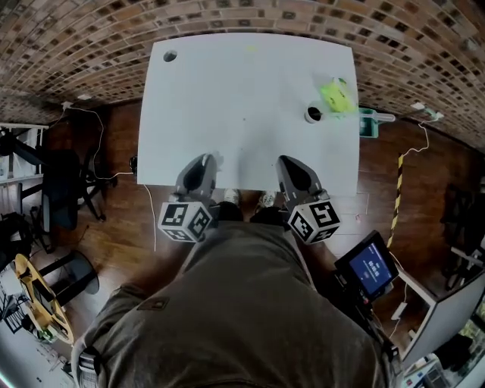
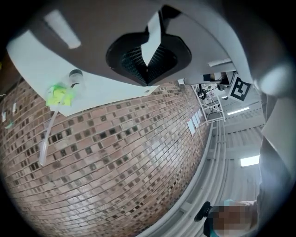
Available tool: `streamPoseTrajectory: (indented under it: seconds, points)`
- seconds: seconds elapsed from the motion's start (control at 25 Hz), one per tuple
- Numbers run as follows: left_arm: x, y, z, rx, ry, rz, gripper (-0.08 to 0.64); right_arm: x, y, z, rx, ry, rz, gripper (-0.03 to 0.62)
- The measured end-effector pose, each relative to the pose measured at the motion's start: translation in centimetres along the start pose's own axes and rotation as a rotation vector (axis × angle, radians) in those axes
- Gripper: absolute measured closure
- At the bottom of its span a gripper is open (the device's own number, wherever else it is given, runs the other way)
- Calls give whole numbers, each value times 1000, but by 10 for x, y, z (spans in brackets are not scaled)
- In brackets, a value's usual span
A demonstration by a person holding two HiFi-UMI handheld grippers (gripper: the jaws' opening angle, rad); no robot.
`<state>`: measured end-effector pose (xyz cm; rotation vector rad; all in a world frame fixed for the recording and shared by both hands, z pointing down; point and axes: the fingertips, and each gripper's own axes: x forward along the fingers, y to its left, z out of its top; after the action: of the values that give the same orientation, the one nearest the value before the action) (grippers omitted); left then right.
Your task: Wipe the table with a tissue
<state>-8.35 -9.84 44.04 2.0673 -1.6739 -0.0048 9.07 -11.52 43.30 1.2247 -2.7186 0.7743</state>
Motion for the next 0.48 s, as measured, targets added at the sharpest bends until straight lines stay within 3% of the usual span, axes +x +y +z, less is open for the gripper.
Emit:
streamPoseTrajectory:
  seconds: [0.48]
  points:
    - [58,43,-87,8,203,78,520,11,-37,-36,52,125,-70,580]
